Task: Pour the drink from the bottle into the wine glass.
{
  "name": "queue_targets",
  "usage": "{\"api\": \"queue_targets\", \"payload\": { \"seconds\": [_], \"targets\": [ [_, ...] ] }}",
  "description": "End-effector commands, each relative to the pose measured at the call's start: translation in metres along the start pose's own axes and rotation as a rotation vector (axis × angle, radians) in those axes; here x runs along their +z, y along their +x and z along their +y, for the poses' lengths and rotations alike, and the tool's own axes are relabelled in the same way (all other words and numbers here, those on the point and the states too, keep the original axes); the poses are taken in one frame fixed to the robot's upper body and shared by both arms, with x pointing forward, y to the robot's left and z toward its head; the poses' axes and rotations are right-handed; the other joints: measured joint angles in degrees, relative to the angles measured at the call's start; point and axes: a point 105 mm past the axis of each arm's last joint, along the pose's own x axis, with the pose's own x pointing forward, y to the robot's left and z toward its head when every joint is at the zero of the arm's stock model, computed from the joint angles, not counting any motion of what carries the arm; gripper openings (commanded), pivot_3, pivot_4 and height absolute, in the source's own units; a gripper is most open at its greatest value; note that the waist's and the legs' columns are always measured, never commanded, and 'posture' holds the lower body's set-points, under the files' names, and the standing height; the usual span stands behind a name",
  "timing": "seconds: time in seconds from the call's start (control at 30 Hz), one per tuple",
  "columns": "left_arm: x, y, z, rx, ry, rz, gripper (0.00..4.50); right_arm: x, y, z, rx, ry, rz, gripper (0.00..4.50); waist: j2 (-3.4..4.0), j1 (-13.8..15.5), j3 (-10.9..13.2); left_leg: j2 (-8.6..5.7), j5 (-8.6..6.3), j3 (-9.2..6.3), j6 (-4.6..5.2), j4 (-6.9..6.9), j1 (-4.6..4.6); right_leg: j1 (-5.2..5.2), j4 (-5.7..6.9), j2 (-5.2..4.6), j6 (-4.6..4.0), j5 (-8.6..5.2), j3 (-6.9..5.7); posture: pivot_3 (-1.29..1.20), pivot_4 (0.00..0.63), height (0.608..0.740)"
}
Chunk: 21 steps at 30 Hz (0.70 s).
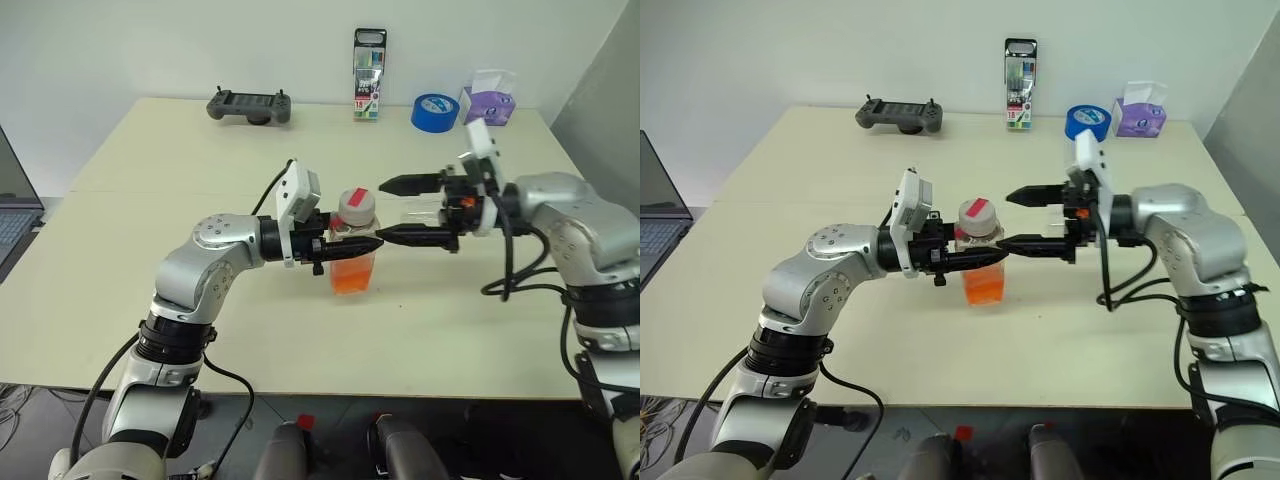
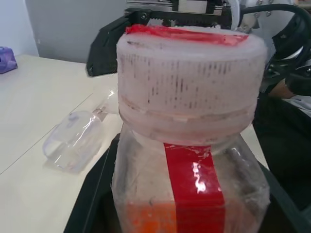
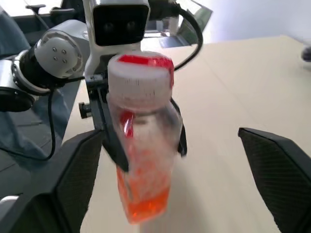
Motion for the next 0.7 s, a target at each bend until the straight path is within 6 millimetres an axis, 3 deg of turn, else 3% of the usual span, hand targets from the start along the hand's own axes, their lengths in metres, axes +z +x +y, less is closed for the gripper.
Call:
{"api": "queue_targets", "payload": {
  "seconds": [0.03, 0.23, 0.4, 0.7],
  "targets": [
    [0.017, -0.001, -0.002, -0.006, 0.054, -0.048, 1.97, 0.02, -0.006, 0.016, -0.055, -0.043, -0.057, 4.49, -0.01, -0.11, 0.01, 0.0, 0.0, 0.01, 0.0, 0.02, 0.0, 0.0, 0.03, 0.0, 0.0, 0.0, 0.01, 0.0, 0.15, 0.74],
    [0.017, 0.003, 0.0, -0.002, 0.054, -0.053, 1.97, 0.026, 0.016, 0.023, -0.215, -0.081, -0.117, 4.49, -0.01, -0.57, 0.01, 0.02, 0.01, 0.04, -0.01, 0.04, 0.16, 0.02, 0.12, 0.35, 0.26, -0.15, 0.08, 0.0, 0.15, 0.74],
    [0.02, 0.005, 0.001, -0.012, 0.061, -0.051, 1.97, 0.038, 0.033, 0.023, -0.248, -0.085, -0.18, 4.49, 0.0, -0.5, 0.01, 0.04, 0.01, 0.02, -0.01, 0.03, 0.14, -0.01, 0.13, 0.44, 0.25, -0.15, 0.06, 0.0, 0.15, 0.74],
    [0.022, 0.006, 0.002, -0.011, 0.068, -0.045, 1.97, 0.04, 0.044, 0.015, -0.286, -0.09, -0.208, 4.49, 0.0, -0.39, 0.01, 0.05, 0.01, 0.04, -0.01, 0.03, 0.09, -0.01, 0.08, 0.3, 0.17, -0.1, 0.08, 0.0, 0.15, 0.74]
  ]
}}
